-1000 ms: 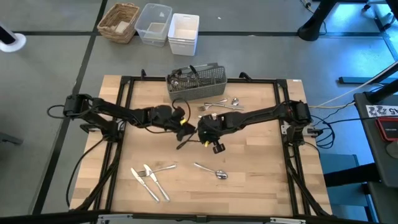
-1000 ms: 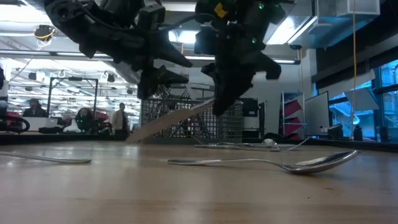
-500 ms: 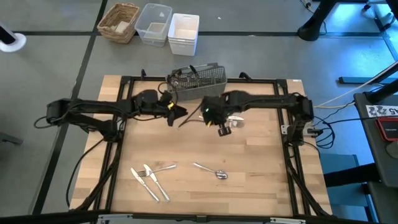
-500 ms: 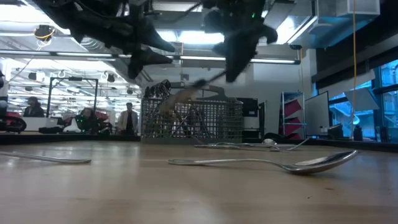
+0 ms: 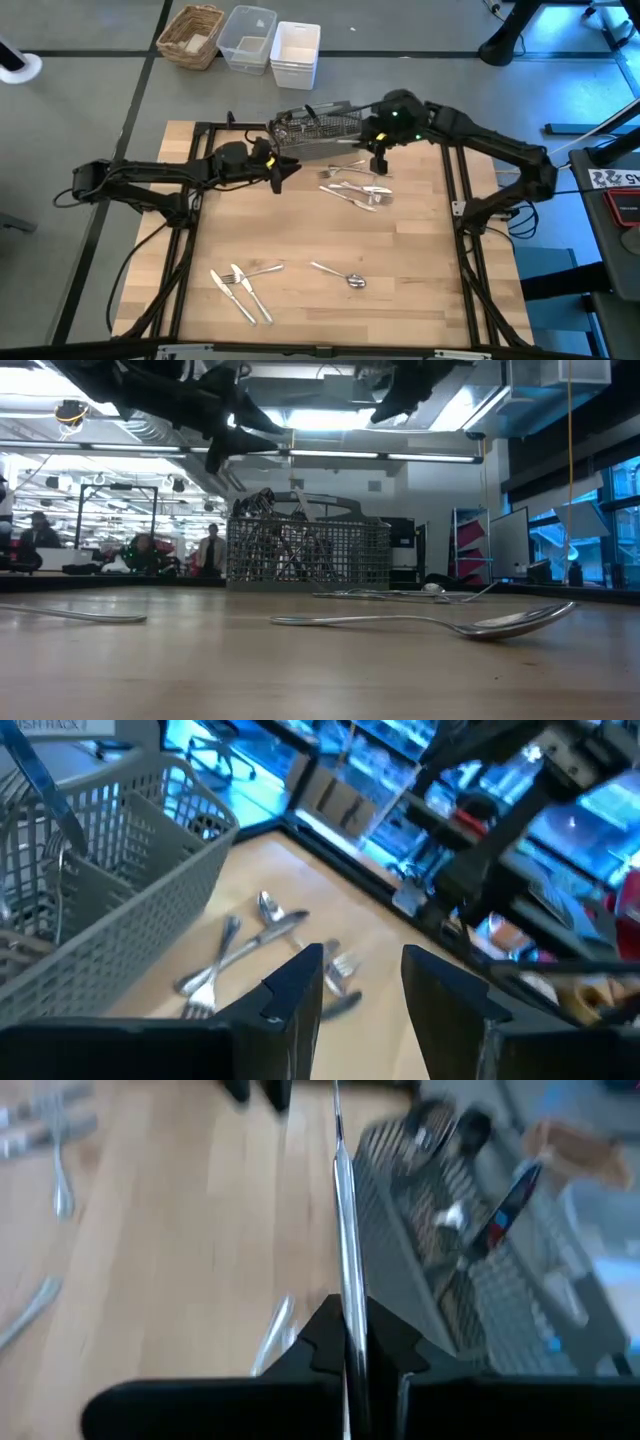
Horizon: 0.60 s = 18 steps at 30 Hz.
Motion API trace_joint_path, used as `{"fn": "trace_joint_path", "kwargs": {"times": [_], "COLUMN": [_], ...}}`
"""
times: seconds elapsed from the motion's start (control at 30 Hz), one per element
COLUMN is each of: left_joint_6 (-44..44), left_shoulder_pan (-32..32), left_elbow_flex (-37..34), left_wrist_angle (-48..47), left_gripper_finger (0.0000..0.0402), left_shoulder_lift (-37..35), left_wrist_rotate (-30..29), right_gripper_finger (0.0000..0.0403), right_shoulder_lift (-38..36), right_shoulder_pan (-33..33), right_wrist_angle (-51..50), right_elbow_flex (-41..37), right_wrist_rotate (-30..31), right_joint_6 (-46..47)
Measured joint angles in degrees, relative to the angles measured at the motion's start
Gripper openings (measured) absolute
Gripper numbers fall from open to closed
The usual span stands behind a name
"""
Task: Sort silverware
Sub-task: Put the silver knife into the silverware rack
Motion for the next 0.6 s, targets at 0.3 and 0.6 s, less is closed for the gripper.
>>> {"fn": "trace_joint_path", "kwargs": {"times": [0.3,0.6], "left_joint_6": [-2.6,0.2], "left_shoulder_pan": [-0.3,1.3], "left_elbow_flex": [0.0,0.0], "left_wrist_angle": [18.1,42.9], "left_gripper_finger": [0.0130,0.0130], "left_shoulder_lift": [8.3,19.0], "left_wrist_rotate": [-4.6,-13.3], "right_gripper_finger": [0.0013,0.0013], "right_shoulder_lift": [-3.1,-3.1], "right_shoulder_pan": [-9.3,-11.3], "right_wrist_angle": [36.7,56.1], "right_elbow_flex": [-20.8,-29.0], "right_wrist_rotate": [-15.3,-20.5], "right_joint_6": [11.8,17.9]}}
